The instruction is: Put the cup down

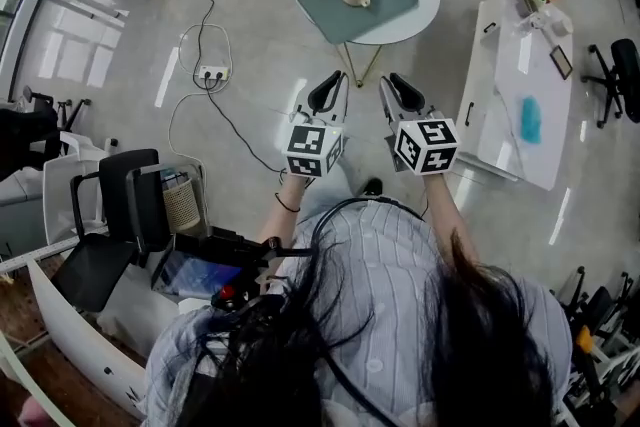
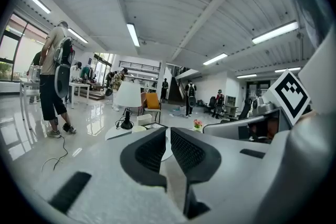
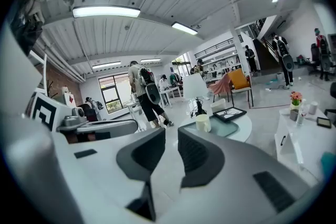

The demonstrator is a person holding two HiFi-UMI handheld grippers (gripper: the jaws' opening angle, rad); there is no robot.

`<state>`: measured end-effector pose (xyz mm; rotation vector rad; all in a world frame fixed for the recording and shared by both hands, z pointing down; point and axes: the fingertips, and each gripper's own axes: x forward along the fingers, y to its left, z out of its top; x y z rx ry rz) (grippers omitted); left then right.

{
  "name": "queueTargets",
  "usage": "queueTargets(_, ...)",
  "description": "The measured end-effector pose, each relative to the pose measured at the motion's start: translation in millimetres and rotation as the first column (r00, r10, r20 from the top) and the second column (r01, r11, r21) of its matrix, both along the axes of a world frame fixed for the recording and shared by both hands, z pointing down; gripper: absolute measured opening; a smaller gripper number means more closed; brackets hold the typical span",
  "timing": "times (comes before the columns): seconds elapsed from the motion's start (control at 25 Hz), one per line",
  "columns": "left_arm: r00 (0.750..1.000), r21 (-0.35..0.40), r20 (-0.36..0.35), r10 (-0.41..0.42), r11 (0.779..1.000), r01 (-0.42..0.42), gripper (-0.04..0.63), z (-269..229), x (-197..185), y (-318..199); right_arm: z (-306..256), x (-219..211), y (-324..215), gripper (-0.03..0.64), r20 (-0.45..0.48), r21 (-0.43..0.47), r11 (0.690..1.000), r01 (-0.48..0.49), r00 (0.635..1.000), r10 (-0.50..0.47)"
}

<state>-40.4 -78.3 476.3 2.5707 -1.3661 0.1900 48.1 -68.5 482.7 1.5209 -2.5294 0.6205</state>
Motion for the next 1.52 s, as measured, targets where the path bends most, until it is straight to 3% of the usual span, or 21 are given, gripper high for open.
queueTargets(0.36, 1.0, 0.02, 0.03, -0.003, 1.0, 0.002, 0.031, -5.3, 36.8, 74.0, 1.6, 30.9, 74.2, 0.083, 0.006, -0.002, 0.999, 0.044, 0.999, -0.044)
queueTargets(1.0, 0.999, 0.029, 0.034, 0.027, 0.999, -0.028, 0.031, -0.7, 62.1, 135.5, -5.7, 42.9, 142.1, 0.054, -0.008, 0.047, 0.996, 0.082, 0.997, -0.081)
queueTargets(1.52, 0.999, 0.03, 0.022, 0.025, 0.999, -0.026, 0.031, -0.4, 61.4, 148.4, -17.8, 36.8, 149.4, 0.046, -0.044, 0.087, 0.991, 0.099, 0.994, -0.096)
